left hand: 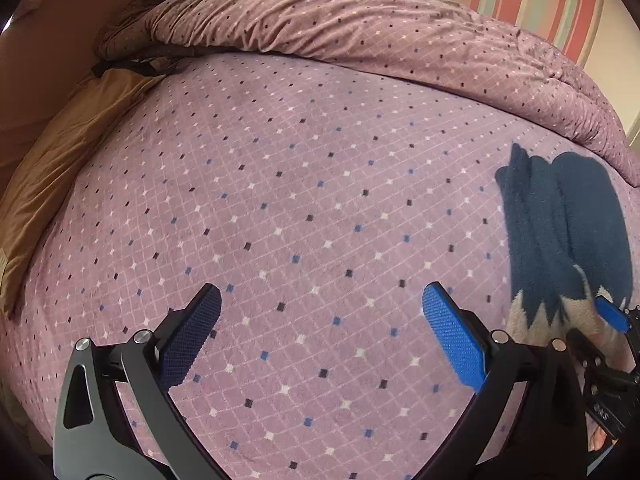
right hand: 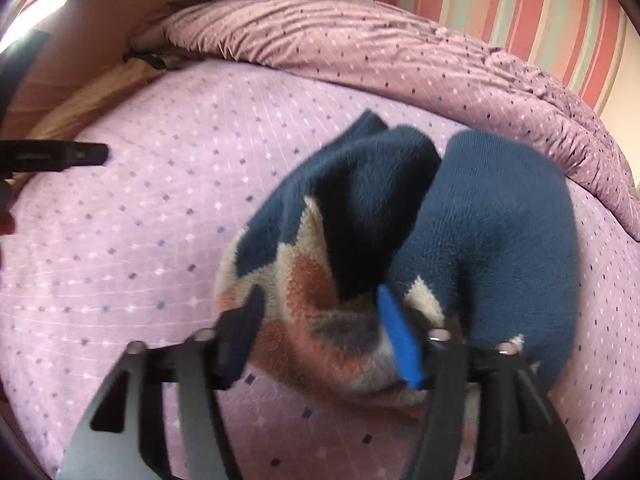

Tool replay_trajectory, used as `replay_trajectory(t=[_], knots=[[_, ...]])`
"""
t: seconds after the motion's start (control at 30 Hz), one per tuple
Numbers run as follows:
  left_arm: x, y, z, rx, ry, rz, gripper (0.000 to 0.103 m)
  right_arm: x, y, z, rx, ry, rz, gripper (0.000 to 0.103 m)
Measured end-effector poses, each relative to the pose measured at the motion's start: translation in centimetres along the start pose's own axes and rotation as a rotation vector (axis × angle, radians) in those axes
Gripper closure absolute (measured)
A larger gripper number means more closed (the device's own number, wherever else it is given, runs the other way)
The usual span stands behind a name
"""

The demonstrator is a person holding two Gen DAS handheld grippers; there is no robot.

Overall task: Fold small clothes
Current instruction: 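Fold the held end over toward the middle with the right gripper, release, then grasp the other side end of the sweater with the left gripper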

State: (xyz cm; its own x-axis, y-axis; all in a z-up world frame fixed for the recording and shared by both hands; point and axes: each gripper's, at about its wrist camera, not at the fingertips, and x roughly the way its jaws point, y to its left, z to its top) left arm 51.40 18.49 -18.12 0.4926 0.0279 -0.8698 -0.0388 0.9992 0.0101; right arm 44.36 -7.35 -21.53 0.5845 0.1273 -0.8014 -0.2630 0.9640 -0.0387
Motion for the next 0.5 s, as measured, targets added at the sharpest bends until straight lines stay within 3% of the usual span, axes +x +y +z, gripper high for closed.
replay_trajectory(t=[0.07, 0.17, 0.27, 0.37, 0.5], knots=[[-0.6, -1.1, 0.7, 0.012, -0.001, -0.037, 0.003, -2.4, -0.9, 0.5, 0.02, -0.039, 0.033, 0.029], [-1.4, -3.9, 1.9, 0.036, 0.003, -0.126, 0.003, -5.5, -3.4, 1.0, 0.058, -0.066, 0.016, 0.029], [-1.3, -7.6, 2.7, 0.069, 0.028, -0.227, 0.003, -7.1, -7.0, 0.9, 0.108, -0.062, -0.059, 0.029], [0.4, -13.0, 3.2, 0.114, 0.109, -0.382, 0.003, -7.7, -11.2, 0.2, 0.16, -0.045, -0.141, 0.029], [2.7, -18.7, 2.7, 0.181, 0.175, -0.44, 0.003, -8.3, -15.6, -0.6, 0.24, -0.052, -0.216, 0.029]])
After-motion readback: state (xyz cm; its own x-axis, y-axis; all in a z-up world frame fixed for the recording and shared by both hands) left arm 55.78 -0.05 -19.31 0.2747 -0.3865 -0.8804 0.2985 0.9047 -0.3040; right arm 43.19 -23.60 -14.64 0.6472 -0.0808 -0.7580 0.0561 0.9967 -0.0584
